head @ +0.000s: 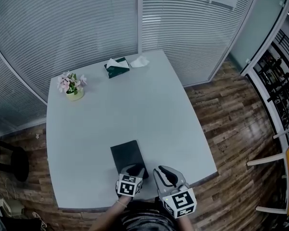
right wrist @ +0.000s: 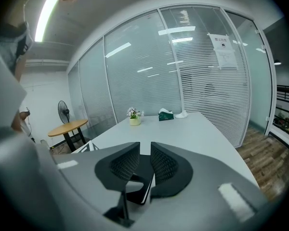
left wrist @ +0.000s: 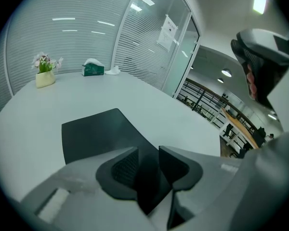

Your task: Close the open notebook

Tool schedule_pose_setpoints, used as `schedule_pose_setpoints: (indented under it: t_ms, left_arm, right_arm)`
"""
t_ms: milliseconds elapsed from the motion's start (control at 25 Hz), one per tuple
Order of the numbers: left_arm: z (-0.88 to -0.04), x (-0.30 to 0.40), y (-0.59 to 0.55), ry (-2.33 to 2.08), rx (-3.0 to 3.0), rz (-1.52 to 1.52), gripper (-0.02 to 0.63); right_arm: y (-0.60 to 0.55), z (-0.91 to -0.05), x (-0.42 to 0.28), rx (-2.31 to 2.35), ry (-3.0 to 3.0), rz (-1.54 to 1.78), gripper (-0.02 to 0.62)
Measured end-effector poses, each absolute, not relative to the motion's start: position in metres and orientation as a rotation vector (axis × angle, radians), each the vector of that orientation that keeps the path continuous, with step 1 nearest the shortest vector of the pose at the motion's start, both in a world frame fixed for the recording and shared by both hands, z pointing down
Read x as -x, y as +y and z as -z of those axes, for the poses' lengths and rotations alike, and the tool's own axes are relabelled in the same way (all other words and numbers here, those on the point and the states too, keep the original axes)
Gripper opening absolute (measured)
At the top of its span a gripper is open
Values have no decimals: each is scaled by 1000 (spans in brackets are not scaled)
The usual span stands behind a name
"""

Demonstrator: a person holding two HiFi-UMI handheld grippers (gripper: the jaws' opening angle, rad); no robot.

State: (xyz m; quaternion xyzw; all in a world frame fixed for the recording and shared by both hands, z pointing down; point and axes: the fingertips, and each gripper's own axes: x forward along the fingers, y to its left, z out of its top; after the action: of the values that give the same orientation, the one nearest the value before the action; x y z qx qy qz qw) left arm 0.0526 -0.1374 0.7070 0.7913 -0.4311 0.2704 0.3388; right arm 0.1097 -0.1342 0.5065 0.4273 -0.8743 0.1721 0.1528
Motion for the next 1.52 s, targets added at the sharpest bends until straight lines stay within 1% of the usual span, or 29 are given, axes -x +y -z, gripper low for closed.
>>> schedule_pose_setpoints:
  t_ms: [720, 1240, 1520]
  left_arm:
    - [-646, -19, -130, -1176, -2149, -561, 143]
    - [-605, 12, -119, -1213, -2193, -474, 133]
    - [-572, 23, -113, -1251, -2250, -405, 107]
  right_arm:
    - [-130, -516, -82, -1151, -2522, -471, 71]
    - [-128, -522, -44, -1045, -2547, -456, 73]
    - [-125, -524, -25, -989, -2572, -450, 72]
